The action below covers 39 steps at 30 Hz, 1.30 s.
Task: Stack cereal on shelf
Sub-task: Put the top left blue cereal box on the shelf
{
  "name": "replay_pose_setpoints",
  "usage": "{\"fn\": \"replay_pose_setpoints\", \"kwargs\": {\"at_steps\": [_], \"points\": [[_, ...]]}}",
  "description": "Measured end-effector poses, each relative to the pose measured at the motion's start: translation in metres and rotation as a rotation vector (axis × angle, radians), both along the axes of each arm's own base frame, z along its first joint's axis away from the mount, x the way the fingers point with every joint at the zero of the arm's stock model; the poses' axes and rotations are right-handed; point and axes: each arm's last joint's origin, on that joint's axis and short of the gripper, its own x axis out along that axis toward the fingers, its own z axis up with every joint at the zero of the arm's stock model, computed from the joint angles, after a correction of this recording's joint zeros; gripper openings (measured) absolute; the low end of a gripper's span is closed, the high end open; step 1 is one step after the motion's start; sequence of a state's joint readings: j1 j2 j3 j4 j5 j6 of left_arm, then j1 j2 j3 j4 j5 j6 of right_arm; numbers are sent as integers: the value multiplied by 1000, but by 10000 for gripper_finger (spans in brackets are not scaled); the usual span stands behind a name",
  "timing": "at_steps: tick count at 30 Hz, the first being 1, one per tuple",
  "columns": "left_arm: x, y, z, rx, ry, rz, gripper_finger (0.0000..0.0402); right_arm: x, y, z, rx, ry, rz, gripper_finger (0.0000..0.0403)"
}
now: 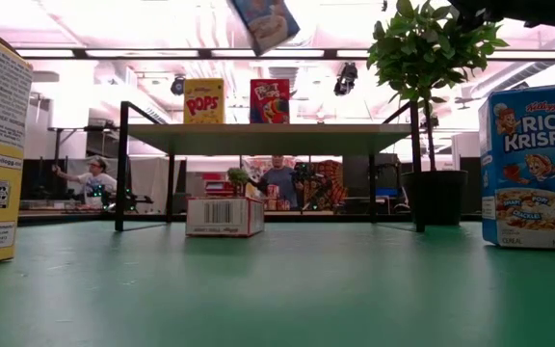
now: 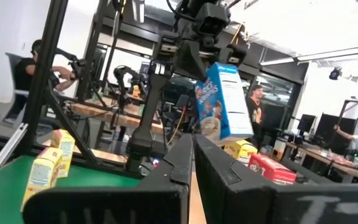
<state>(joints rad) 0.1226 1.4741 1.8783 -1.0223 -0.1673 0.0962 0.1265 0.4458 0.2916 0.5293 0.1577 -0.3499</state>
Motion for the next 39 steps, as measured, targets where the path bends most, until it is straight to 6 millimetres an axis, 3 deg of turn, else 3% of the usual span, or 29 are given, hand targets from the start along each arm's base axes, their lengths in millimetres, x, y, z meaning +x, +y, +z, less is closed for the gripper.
{"fn": "replay_pose_setpoints", "kwargs": {"at_steps": [12, 18, 28, 39], "points": [[63, 19, 1, 141, 97, -83, 152, 1, 0, -1, 73, 11, 37, 9], [91, 37, -10, 176, 175, -103, 152, 2, 1, -4, 92, 39, 43, 9], [110, 77, -35, 155, 192, -139, 152, -6, 0, 0, 89, 9, 68, 9], [135, 86, -59, 99, 181, -134, 152, -11, 0, 1, 87, 4, 67, 9]]}}
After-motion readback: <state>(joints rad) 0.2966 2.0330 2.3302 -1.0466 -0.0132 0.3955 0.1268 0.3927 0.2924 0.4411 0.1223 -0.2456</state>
